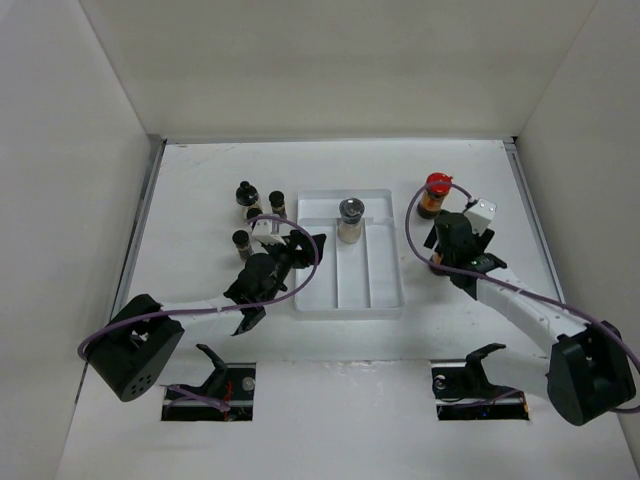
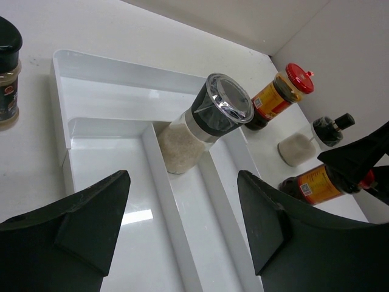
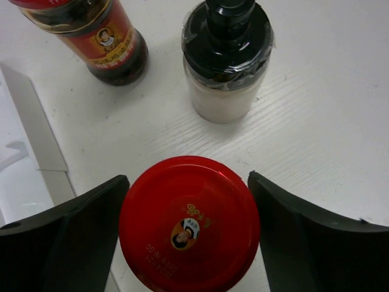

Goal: Organize the condiment bottles

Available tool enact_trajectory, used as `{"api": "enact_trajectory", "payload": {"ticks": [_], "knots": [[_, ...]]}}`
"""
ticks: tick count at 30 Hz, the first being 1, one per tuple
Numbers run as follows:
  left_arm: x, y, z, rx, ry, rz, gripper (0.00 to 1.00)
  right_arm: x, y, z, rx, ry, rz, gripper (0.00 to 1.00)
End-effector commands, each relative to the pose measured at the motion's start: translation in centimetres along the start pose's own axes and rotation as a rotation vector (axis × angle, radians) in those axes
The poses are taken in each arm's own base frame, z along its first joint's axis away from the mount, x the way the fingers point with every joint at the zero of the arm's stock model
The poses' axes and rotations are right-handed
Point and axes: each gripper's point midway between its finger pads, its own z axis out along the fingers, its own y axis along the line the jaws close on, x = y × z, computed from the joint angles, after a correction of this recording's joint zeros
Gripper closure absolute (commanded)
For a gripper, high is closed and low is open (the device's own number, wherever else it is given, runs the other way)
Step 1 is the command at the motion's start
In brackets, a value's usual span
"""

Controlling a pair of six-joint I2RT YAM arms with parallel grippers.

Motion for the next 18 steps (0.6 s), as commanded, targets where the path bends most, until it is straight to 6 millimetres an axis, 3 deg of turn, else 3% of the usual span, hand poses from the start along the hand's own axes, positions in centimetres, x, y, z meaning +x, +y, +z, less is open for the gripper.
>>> {"api": "enact_trajectory", "payload": {"ticks": [1, 6, 11, 15, 18], "knots": [[-2.0, -1.6, 0.2, 0.055, -0.063, -0.041, 0.29, -1.2, 2.0, 0.4, -0.09, -0.023, 0.071, 0.19], [-2.1, -1.3, 0.1, 0.049, -0.065, -0.043, 0.29, -2.9, 1.7, -0.4, -0.092, -0.08, 0.085, 0.4], [-1.7, -1.2, 0.3, 0.045, -0.056, -0.042, 0.29, -7.1, 2.2, -3.7, -0.134, -0.206, 0.11, 0.45], [-1.9, -1.4, 0.2, 0.051, -0.06, -0.039, 0.29, -8.7, 4.8, -6.4, -0.23, -0.242, 0.098, 0.46], [-2.0, -1.1, 0.2, 0.042, -0.063, -0.041, 0.29, -8.8, 7.9, -8.1, -0.324, -0.237, 0.078, 0.46]]}}
